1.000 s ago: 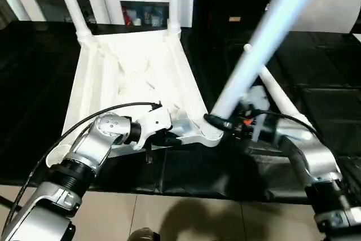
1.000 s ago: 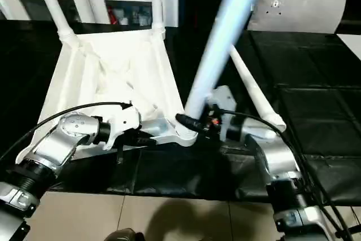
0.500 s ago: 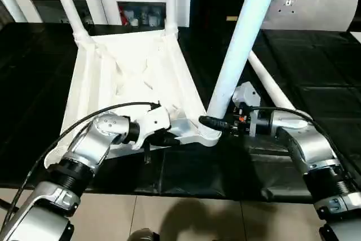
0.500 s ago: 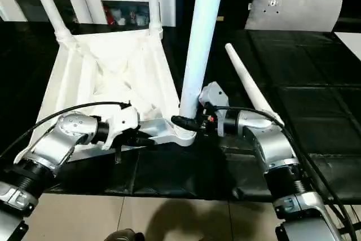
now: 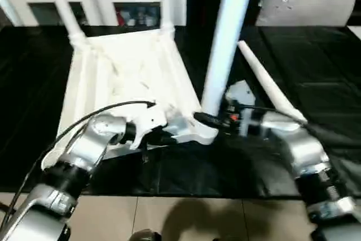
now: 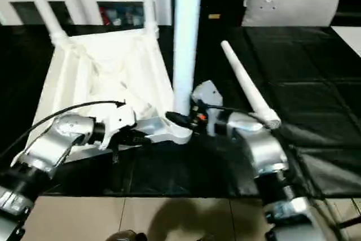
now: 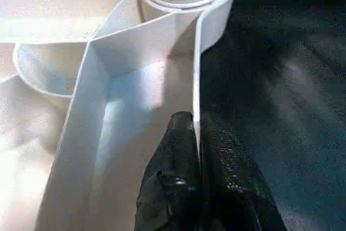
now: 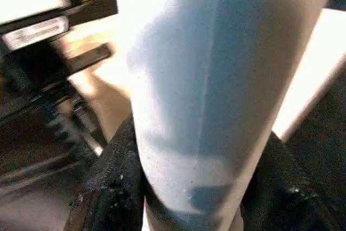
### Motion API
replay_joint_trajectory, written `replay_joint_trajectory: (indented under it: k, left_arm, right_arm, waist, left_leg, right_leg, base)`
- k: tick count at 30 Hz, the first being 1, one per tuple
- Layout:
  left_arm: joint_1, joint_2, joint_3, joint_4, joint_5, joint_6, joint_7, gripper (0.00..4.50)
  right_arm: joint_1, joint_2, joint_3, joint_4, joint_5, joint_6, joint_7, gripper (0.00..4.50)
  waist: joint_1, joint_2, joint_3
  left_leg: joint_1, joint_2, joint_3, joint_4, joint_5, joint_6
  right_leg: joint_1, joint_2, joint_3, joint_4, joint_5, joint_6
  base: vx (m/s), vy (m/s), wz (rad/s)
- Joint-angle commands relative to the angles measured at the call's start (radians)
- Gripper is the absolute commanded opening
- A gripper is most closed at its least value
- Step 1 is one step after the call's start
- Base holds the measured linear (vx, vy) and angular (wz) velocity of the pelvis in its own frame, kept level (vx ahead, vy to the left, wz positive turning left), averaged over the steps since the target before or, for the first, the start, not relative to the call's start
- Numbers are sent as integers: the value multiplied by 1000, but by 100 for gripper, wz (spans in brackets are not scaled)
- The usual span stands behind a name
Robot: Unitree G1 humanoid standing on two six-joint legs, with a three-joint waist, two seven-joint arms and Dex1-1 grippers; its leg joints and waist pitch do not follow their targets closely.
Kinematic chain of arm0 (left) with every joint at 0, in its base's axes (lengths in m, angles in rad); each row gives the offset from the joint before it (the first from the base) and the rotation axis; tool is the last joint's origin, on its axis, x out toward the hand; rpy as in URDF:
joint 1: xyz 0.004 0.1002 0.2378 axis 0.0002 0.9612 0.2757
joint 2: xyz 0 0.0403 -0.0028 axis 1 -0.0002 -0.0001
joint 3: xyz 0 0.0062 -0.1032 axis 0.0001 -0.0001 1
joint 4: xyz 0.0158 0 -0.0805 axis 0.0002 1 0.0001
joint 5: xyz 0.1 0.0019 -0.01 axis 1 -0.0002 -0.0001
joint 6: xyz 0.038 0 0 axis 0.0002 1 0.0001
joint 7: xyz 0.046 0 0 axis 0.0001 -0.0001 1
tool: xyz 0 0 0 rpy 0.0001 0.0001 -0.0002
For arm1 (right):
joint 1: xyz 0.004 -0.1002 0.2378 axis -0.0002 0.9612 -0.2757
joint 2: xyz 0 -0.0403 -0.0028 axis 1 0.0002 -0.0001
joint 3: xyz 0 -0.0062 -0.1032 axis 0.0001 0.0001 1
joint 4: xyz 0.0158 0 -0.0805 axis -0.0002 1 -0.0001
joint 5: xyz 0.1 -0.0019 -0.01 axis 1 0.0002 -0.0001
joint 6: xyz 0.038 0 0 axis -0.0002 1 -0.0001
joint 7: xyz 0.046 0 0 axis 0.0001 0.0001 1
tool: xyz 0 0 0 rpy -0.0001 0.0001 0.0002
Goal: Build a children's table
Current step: Insert table leg to table base
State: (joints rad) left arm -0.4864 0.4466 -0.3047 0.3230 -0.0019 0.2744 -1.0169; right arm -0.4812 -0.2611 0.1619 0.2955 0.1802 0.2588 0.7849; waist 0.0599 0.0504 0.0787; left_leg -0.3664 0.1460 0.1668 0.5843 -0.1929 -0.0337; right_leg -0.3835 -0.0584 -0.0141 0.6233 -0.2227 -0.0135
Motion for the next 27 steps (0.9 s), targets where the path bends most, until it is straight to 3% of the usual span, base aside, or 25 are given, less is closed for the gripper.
replay_joint_trajectory:
  k: [1,2,3,4,6,7,9,11,12,13,14,15,16,19,24,25,27]
  left_arm:
    - [14,-10,55,-95,-6,78,82,0]
    - [31,-17,60,-129,-7,110,100,0]
    - [48,-35,71,-169,-1,160,138,0]
    - [63,-55,79,-207,6,208,173,0]
    - [75,-87,81,-253,14,267,217,0]
    - [79,-119,78,-275,19,296,250,0]
    - [83,-171,64,-307,24,333,293,0]
    - [86,-241,32,-338,24,374,348,0]
    - [86,-241,32,-338,24,374,348,0]
    - [79,-246,24,-328,30,378,362,0]
    - [70,-244,26,-310,37,370,371,0]
    - [63,-242,29,-298,47,364,384,0]
    - [56,-240,34,-285,56,343,396,0]
    - [58,-235,51,-293,56,350,405,0]
    - [76,-220,48,-314,59,360,408,0]
    - [71,-216,48,-306,60,354,412,0]
    - [64,-205,46,-292,61,342,410,0]
  right_arm:
    - [28,26,13,110,-71,80,-131,188]
    - [12,41,5,131,-76,70,-161,188]
    - [-10,56,-4,159,-82,59,-196,188]
    - [-31,68,-12,186,-86,49,-226,188]
    - [-52,81,-22,215,-89,43,-264,188]
    - [-66,88,-31,236,-91,41,-290,188]
    - [-81,97,-42,260,-93,40,-320,188]
    - [-77,112,-48,246,-94,55,-339,188]
    - [-77,112,-48,246,-94,55,-339,188]
    - [-74,116,-45,233,-92,64,-335,188]
    - [-73,116,-43,230,-88,63,-327,188]
    - [-75,116,-41,236,-84,58,-320,188]
    - [-76,116,-38,240,-80,54,-310,188]
    - [-76,123,-38,259,-69,51,-311,188]
    - [-89,141,-66,295,-59,33,-313,188]
    - [-91,141,-65,300,-58,28,-306,244]
    - [-96,140,-57,311,-59,11,-287,261]
  waist:
    - [-2,9,-32]
    - [-5,15,-29]
    - [-10,23,-33]
    - [-20,18,-33]
    - [-25,20,-40]
    - [-25,19,-40]
    - [-22,16,-47]
    - [-15,7,-58]
    - [-15,7,-58]
    - [-11,11,-58]
    - [-12,0,-54]
    - [-10,5,-54]
    - [-10,-3,-49]
    - [-6,2,-50]
    - [-7,-6,-60]
    - [-7,-5,-61]
    - [-7,-7,-63]
  left_leg:
    - [-5,81,-50,-104,-368,-41]
    - [-2,81,-52,-107,-404,-49]
    - [4,81,-51,-103,-409,-55]
    - [-1,80,-50,-104,-386,-49]
    - [-6,76,-42,-99,-303,-28]
    - [-3,75,-36,-92,-268,-9]
    - [-6,72,-30,-83,-189,22]
    - [-8,69,-26,-70,-94,66]
    - [-8,69,-26,-70,-94,66]
    - [-10,71,-26,-69,-72,91]
    - [-8,72,-23,-70,-91,100]
    - [-7,73,-24,-70,-103,100]
    - [-6,74,-23,-74,-131,97]
    - [-2,78,-25,-78,-165,73]
    - [-8,75,-24,-72,-112,77]
    - [-6,75,-24,-71,-112,78]
    - [-6,75,-24,-70,-112,79]
  right_leg:
    - [25,-100,46,-97,-408,-190]
    - [18,-96,42,-102,-449,-171]
    - [14,-97,43,-99,-430,-178]
    - [21,-93,43,-99,-366,-193]
    - [30,-91,41,-96,-239,-220]
    - [28,-88,42,-97,-185,-234]
    - [36,-87,41,-92,-79,-256]
    - [43,-84,36,-82,62,-277]
    - [43,-84,36,-82,62,-277]
    - [42,-84,32,-77,103,-286]
    - [39,-82,31,-82,84,-286]
    - [39,-84,31,-82,60,-286]
    - [37,-85,31,-88,-4,-279]
    - [35,-86,32,-94,-115,-255]
    - [39,-88,31,-85,-35,-263]
    - [39,-88,30,-84,-31,-266]
    - [40,-87,29,-82,-21,-271]
  base:
    - [0,0,0]
    - [0,0,0]
    - [0,0,0]
    - [0,0,0]
    - [0,0,0]
    - [0,0,0]
    - [0,0,0]
    - [0,0,0]
    - [0,0,0]
    - [0,0,0]
    - [0,0,0]
    - [0,0,0]
    - [0,0,0]
    - [0,0,0]
    - [0,0,0]
    - [0,0,0]
    - [0,0,0]
